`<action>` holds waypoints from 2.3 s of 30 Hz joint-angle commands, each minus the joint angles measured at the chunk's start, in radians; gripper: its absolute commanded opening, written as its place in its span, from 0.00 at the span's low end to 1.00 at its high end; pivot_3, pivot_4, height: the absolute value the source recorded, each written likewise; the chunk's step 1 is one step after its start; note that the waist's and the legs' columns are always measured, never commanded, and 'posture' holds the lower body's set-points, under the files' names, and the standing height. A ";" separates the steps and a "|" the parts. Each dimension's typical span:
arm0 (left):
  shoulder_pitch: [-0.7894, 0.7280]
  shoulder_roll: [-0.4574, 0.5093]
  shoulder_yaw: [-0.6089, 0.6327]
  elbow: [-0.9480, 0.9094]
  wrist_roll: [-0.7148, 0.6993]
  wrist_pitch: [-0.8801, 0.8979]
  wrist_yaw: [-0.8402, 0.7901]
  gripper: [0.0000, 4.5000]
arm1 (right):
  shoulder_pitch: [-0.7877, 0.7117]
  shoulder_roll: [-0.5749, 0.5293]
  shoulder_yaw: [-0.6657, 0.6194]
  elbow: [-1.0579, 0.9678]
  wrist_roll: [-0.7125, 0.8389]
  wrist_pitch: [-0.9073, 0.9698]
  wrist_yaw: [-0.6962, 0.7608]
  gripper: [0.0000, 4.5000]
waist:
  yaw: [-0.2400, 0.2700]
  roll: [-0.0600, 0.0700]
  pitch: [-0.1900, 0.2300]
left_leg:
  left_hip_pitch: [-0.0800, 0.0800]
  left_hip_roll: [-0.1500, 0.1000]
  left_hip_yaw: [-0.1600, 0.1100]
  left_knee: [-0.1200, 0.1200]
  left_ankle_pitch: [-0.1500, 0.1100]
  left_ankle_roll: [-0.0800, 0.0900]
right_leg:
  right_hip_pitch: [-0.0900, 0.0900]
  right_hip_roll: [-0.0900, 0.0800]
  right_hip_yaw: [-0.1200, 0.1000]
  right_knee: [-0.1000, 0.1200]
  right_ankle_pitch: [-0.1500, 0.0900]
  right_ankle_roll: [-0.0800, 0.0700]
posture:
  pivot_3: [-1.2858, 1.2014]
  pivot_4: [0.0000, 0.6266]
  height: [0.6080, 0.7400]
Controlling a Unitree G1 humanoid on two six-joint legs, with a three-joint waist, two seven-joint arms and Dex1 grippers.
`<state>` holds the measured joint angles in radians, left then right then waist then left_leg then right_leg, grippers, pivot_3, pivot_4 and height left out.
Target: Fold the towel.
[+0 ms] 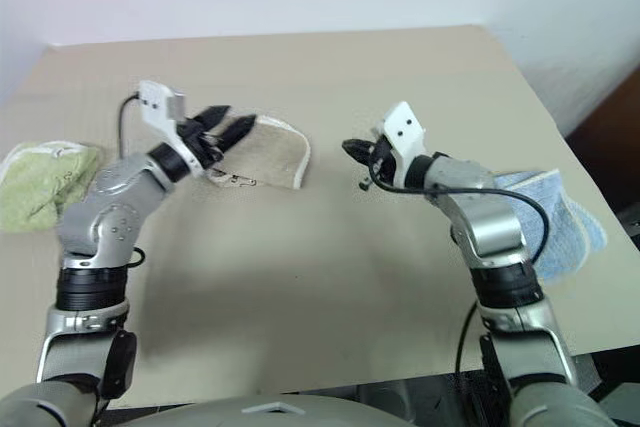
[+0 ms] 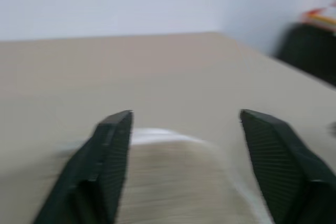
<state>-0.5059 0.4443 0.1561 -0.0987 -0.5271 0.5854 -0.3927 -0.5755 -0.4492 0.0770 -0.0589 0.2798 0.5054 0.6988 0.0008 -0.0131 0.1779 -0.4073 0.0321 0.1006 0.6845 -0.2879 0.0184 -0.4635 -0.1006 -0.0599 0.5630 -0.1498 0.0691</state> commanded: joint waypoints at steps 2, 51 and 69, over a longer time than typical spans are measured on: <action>-0.037 0.025 -0.017 0.084 0.116 -0.087 0.012 0.40 | -0.117 0.085 0.042 0.123 -0.042 -0.068 -0.024 0.00 | 0.000 0.000 0.000 | 0.000 0.000 0.000 0.000 0.000 0.000 | 0.000 0.000 0.000 0.000 0.000 0.000 | 0.52 0.24 0.91; 0.267 0.151 0.189 -0.098 0.052 -0.086 -0.149 0.09 | -0.412 0.374 -0.245 0.708 0.182 0.398 -0.129 0.99 | -0.044 0.001 -0.001 | -0.001 0.000 0.001 -0.001 0.001 -0.003 | -0.005 -0.002 0.001 0.015 0.002 0.003 | 0.52 0.24 0.91; 0.270 0.136 0.182 -0.111 0.044 -0.073 -0.143 0.09 | -0.525 0.519 -0.236 0.909 0.166 0.343 -0.127 0.99 | -0.046 0.001 -0.001 | -0.001 0.001 0.001 -0.001 0.001 -0.003 | -0.006 -0.002 0.001 0.015 0.002 0.003 | 0.52 0.24 0.91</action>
<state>-0.2310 0.5788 0.3287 -0.1712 -0.4718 0.5200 -0.5394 -1.0631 0.0496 -0.1623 0.8335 0.4454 0.8752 0.5685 -0.0447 -0.0117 0.1772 -0.4079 0.0327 0.1013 0.6837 -0.2864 0.0155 -0.4691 -0.1024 -0.0589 0.5778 -0.1479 0.0721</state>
